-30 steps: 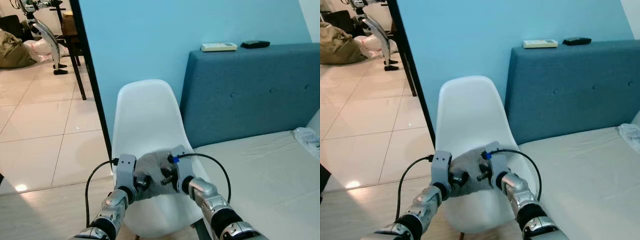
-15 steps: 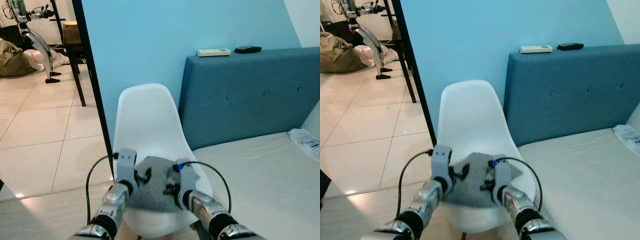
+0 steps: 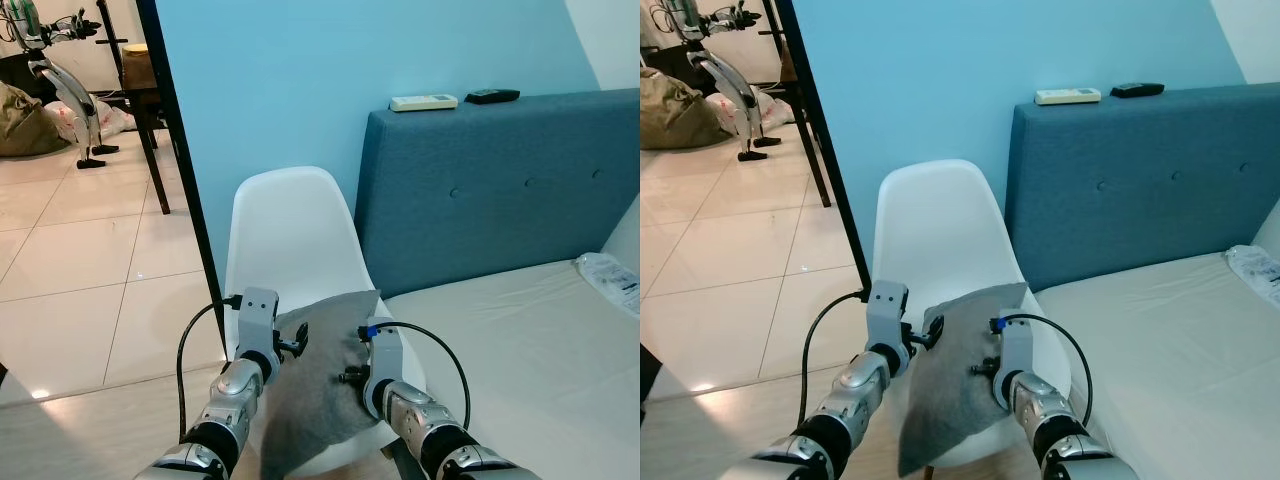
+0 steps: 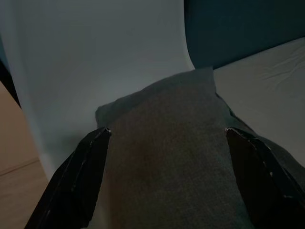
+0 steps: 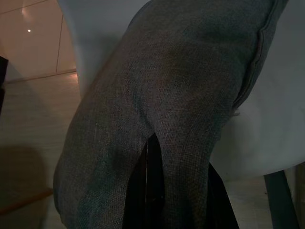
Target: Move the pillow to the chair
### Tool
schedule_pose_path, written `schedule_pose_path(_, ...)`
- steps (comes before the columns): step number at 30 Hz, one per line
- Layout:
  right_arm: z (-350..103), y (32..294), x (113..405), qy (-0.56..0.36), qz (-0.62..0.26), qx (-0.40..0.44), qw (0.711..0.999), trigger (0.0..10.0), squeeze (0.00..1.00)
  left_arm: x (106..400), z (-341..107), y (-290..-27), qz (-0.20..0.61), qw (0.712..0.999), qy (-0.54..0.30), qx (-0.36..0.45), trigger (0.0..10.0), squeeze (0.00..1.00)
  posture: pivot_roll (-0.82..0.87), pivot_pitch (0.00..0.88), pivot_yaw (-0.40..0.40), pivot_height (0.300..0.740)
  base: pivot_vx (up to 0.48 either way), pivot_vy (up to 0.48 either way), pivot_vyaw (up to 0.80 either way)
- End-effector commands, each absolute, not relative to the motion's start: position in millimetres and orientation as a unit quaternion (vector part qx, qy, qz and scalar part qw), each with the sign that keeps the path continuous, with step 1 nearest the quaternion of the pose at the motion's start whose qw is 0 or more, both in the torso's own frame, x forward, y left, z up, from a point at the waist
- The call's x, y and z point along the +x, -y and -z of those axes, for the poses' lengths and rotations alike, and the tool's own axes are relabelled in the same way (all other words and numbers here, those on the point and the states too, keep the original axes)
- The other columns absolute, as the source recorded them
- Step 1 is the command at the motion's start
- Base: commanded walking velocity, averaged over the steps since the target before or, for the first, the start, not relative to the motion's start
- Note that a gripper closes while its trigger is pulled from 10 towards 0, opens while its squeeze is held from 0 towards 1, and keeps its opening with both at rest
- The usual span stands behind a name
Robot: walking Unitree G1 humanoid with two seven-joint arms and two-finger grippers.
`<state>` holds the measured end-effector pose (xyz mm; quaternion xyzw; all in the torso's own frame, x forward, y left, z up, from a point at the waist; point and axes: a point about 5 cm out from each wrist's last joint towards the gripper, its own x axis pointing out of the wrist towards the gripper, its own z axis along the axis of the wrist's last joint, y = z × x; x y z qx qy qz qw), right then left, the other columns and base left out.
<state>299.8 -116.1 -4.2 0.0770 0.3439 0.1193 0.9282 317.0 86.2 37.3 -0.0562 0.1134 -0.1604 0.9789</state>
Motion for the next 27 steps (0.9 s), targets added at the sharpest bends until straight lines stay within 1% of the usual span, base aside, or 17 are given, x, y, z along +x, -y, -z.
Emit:
schedule_pose_path(1,-2,113,306,-0.331,-0.122,0.073,0.933,10.0,0.0,314,-34,-85,0.161,0.978,-0.121,-0.053,10.0,0.0,-0.05,0.0,-0.003,0.66,0.0,0.0,0.0)
schedule_pose_path(10,11,114,294,-0.365,-0.112,0.051,0.923,10.0,0.0,312,-32,-84,0.163,0.977,-0.124,-0.051,10.0,0.0,-0.06,0.0,-0.001,0.605,0.0,0.0,0.0)
schedule_pose_path(12,13,114,292,-0.369,-0.112,0.053,0.921,10.0,0.0,311,-31,-84,0.164,0.977,-0.124,-0.051,10.0,0.0,-0.05,0.0,-0.002,0.6,0.0,0.0,0.0)
schedule_pose_path(14,17,113,288,-0.377,-0.11,0.068,0.917,10.0,0.0,310,-31,-83,0.165,0.977,-0.125,-0.05,10.0,0.0,-0.05,0.0,-0.003,0.58,0.0,0.0,0.0)
schedule_pose_path(19,16,114,288,-0.366,-0.101,0.092,0.921,10.0,0.0,309,-30,-84,0.166,0.977,-0.126,-0.049,10.0,0.0,-0.04,0.0,-0.003,0.561,0.0,0.0,0.0)
schedule_pose_path(23,15,115,289,-0.363,-0.097,0.091,0.922,10.0,0.0,309,-29,-85,0.166,0.977,-0.126,-0.048,10.0,0.0,-0.04,0.0,-0.001,0.561,0.0,0.0,0.0)
schedule_pose_path(27,14,115,291,-0.369,-0.085,0.059,0.924,10.0,0.0,307,-28,-85,0.169,0.977,-0.125,-0.046,10.0,0.0,-0.03,0.0,0.003,0.561,0.0,0.0,0.0)
